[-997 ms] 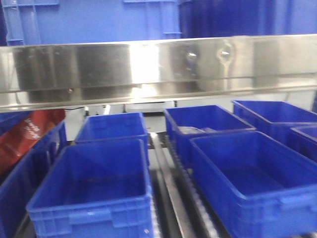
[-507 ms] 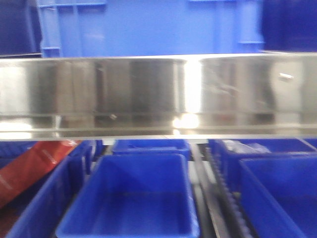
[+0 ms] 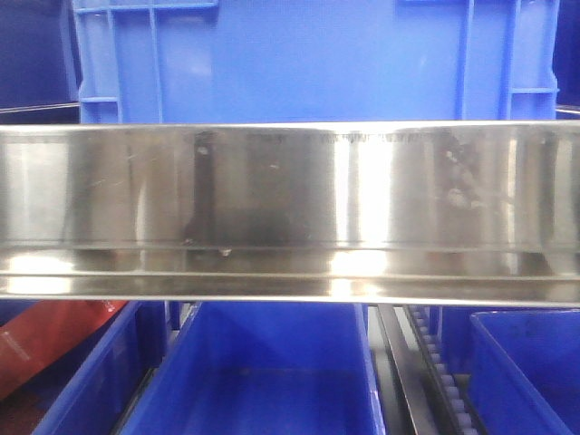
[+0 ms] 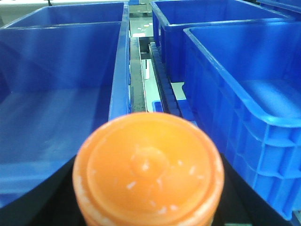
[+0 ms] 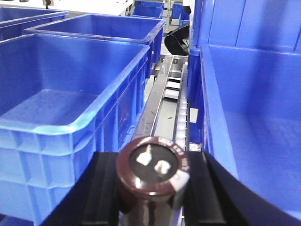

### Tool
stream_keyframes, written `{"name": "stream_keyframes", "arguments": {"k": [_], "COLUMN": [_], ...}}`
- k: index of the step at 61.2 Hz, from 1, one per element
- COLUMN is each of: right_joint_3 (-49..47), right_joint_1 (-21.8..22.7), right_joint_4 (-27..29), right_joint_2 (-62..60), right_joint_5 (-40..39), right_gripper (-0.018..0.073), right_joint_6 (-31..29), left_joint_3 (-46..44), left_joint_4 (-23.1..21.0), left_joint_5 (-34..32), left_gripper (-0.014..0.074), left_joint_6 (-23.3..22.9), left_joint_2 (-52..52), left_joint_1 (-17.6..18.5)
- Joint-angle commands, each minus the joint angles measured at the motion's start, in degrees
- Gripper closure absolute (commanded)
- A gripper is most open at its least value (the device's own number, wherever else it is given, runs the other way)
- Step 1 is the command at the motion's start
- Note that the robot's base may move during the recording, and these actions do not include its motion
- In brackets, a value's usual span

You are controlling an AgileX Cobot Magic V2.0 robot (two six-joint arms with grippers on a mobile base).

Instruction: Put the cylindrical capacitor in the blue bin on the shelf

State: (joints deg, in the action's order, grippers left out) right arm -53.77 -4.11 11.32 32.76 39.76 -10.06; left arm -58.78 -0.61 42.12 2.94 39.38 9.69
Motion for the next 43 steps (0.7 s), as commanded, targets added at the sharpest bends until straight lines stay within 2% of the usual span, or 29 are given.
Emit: {"name": "stream_keyframes", "arguments": {"k": [1, 43], "right_joint_3": [-0.11, -0.11], "right_joint_1": [-0.01, -0.01], "right_joint_4": [-0.23, -0.23], "right_joint_2": [-0.06, -0.06], "right_joint_5": [-1.25, -1.25], "right_gripper": [0.0721, 0.0721], "right_joint_6": [-0.46, -0.46], "left_joint_3": [-0.06, -0.06], "left_joint_4": [-0.18, -0.18], "left_joint_5": [-1.5, -1.5], "left_gripper": [0.0708, 0.0708], "left_joint_6": [-0.1, -0.1], "left_joint_2": [-0.23, -0.23], "left_joint_1": [0.32, 0.32]}}
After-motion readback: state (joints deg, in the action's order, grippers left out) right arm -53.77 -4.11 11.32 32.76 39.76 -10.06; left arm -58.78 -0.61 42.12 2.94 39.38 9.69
